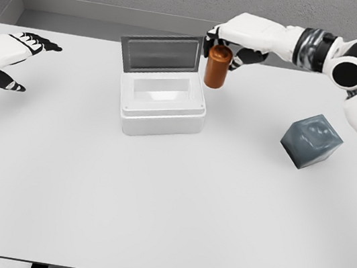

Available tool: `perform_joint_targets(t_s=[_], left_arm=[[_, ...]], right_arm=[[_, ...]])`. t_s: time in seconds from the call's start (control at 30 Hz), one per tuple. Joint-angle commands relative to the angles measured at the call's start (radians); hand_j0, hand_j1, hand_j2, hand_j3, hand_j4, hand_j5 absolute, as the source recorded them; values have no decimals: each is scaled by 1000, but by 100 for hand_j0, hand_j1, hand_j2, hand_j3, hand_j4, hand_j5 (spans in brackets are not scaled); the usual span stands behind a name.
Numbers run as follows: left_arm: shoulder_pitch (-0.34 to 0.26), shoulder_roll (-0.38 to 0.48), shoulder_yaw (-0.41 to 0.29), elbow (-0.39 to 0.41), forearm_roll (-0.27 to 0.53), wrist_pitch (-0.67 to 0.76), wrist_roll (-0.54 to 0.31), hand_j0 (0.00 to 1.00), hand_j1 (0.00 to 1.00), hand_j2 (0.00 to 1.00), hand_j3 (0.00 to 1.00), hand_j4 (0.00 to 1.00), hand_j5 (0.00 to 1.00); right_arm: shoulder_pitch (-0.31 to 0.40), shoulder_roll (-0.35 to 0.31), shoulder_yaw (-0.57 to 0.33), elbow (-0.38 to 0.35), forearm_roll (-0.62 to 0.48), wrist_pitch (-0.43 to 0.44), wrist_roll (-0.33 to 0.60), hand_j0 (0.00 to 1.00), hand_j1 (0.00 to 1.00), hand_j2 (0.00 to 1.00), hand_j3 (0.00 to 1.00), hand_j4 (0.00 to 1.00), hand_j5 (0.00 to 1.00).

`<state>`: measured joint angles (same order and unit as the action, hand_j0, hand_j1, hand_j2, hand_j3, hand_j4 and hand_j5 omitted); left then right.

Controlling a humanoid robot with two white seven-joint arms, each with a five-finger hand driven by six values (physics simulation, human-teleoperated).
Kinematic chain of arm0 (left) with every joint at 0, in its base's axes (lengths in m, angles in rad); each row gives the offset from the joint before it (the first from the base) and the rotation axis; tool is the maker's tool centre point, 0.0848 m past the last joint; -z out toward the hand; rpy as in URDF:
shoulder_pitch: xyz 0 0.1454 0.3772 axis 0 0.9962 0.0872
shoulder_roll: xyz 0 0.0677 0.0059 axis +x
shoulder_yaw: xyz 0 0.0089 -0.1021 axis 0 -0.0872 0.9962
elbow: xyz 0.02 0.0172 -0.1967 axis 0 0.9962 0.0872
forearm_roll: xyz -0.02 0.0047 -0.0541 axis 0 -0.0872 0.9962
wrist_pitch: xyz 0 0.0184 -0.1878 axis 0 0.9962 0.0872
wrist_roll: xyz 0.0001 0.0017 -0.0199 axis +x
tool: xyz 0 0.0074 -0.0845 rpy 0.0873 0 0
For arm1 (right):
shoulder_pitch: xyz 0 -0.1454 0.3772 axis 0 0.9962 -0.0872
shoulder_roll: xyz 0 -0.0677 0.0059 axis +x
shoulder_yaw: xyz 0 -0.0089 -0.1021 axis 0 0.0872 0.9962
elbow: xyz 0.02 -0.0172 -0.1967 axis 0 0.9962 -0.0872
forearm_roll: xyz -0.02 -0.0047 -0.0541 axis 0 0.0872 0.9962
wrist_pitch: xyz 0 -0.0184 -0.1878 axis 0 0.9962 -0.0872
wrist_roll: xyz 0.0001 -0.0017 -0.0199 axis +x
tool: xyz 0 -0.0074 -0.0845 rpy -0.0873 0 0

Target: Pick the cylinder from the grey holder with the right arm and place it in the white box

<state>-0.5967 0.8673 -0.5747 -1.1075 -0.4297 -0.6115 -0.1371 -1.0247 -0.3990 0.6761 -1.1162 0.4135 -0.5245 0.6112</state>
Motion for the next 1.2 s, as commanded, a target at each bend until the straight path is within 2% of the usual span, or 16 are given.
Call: perform_joint_targets(t_s=[0.0,0.6,0.63,0.67,0.97,1.03,1.07,1.13,1.17], left_arm=[[0,2,2,0,6,1,1,100,100,100,100,100,100],[0,2,1,-2,8,1,1,100,100,100,100,100,100],[0,2,2,0,8,1,1,100,100,100,100,100,100],[0,2,1,0,6,1,1,100,100,100,100,100,100],[0,2,1,-2,8,1,1,100,100,100,100,100,100],[2,1,1,-2,8,1,2,100,100,100,100,100,100],[3,-1,1,0,9,1,2,100,100,100,100,100,100],[-2,-20,7,0,14,1,2,100,100,100,100,100,100],[-8,-51,13,9,9,1,1,100,100,100,100,100,100]], right_arm=[[0,23,-1,15,10,1,0,40,40,40,40,40,40],[-8,97,0,64,54,3,0,42,42,42,42,42,42],[-8,100,0,68,54,9,0,75,75,75,75,75,75],[-9,111,0,72,54,66,0,99,99,99,99,99,99],[-8,109,0,68,53,67,0,100,100,100,100,100,100],[-11,100,-6,50,50,55,0,100,100,100,100,100,100],[-9,77,-12,18,45,29,0,100,100,100,100,100,100],[11,-41,-124,-111,38,15,0,100,100,100,100,100,100],[58,-107,-176,-168,36,-25,0,100,100,100,100,100,100]])
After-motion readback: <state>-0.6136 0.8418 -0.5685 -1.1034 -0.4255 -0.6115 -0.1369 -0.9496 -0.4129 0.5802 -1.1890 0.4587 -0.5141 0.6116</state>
